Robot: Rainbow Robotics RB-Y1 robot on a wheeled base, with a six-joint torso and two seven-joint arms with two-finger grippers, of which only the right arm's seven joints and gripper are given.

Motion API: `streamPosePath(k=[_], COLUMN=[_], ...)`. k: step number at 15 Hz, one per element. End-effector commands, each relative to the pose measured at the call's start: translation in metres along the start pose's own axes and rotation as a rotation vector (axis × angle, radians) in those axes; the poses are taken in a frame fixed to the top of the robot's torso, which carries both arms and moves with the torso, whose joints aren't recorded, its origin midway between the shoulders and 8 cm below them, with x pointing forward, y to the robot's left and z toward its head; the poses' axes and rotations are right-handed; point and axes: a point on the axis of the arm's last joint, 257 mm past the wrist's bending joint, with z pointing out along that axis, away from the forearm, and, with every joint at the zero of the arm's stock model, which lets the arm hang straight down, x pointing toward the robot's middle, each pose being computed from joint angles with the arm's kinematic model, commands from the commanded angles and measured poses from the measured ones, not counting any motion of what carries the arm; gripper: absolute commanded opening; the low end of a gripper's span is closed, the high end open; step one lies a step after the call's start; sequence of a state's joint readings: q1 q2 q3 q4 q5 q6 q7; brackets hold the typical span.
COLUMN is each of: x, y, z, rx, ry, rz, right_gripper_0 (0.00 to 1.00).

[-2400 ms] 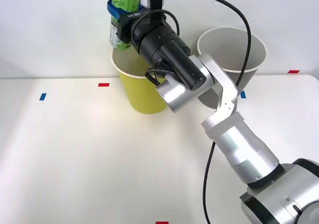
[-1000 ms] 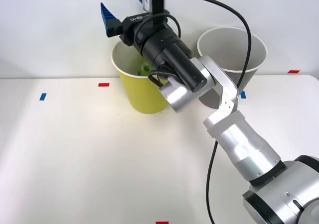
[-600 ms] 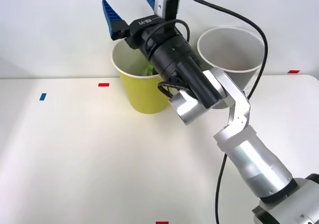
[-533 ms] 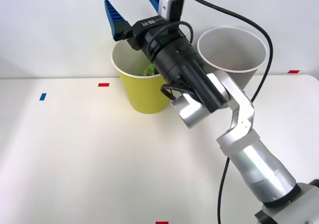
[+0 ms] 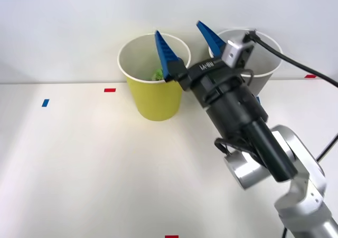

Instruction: Put cans in the gray bin, plastic bottles in the light green bin

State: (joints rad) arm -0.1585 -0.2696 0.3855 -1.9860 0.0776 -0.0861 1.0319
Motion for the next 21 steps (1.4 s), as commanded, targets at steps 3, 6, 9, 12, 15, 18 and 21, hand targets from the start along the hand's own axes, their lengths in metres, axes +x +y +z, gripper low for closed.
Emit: streamPosePath(k=[3,6,9,12,15,18,21], x=[0.002,0.013,0.026,0.038,0.047,0.052,0.054], y=[-0.04,-0.066,-0.079,-0.09,-0.092,-0.098,-0.107], z=[-0.099,-0.163,-0.2,-0.231,-0.257,-0.281,-0.296], rx=[0.118,0.222,0.294,0.383,0.448,0.494,0.547], ry=[0.034,0.096,0.148,0.19,0.222,0.262,0.284], rz=[0.01,-0.004,-0.002,0.011,0.002,-0.015,-0.035], right_gripper_0=[0.98,0.98,0.98,0.98,0.98,0.98,0.98])
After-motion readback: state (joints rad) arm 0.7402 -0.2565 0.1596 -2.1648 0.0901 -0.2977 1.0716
